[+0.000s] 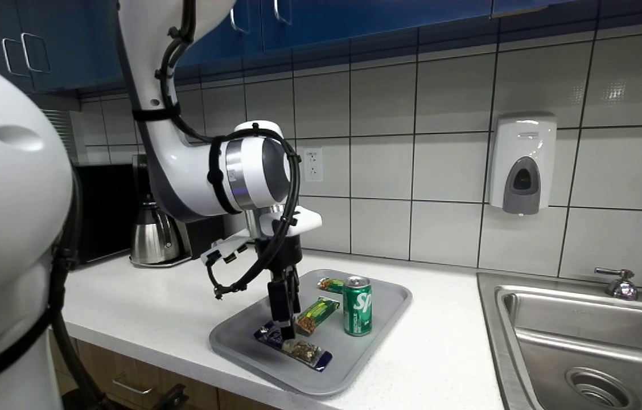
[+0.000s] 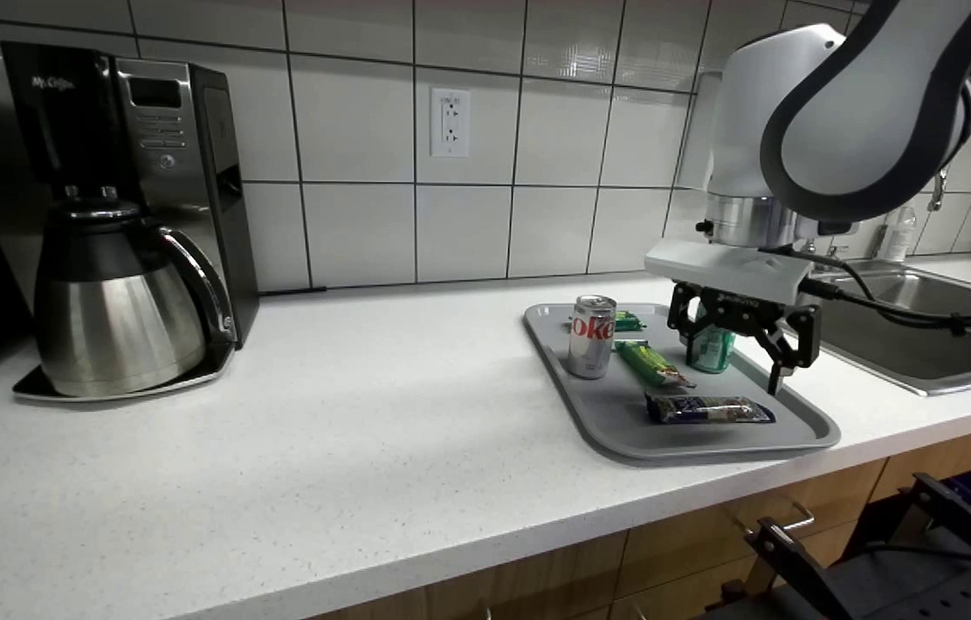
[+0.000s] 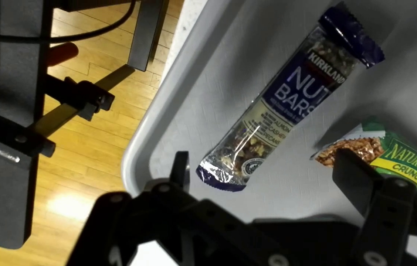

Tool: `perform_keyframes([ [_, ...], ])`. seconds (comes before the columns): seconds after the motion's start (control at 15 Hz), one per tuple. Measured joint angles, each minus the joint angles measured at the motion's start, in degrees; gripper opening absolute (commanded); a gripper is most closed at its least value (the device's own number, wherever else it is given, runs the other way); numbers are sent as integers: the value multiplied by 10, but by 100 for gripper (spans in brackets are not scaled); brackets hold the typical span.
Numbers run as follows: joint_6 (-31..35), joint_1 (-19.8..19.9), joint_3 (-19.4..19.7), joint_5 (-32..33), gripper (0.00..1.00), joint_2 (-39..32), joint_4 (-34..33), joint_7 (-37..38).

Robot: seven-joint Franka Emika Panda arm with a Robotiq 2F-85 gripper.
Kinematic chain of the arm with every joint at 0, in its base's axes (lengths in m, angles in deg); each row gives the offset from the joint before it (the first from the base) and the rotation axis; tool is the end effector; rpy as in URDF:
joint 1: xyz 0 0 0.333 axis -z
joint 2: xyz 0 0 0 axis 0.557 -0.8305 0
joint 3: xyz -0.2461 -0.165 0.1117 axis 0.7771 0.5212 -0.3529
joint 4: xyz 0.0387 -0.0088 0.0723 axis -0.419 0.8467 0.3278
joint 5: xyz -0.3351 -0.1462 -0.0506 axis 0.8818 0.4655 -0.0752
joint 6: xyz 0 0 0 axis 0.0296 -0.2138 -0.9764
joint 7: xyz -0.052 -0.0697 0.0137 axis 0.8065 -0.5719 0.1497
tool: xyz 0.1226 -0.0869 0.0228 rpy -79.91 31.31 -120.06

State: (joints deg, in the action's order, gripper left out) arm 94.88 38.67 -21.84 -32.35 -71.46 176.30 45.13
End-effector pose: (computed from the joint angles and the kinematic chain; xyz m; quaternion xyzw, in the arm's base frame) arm 0.3691 -0.0095 0.1772 0.8446 -0.5295 0.0396 0.0694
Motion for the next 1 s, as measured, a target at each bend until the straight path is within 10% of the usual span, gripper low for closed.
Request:
perform_keyframes([
  [1.0, 53, -2, 16, 34, 100, -60, 0, 76],
])
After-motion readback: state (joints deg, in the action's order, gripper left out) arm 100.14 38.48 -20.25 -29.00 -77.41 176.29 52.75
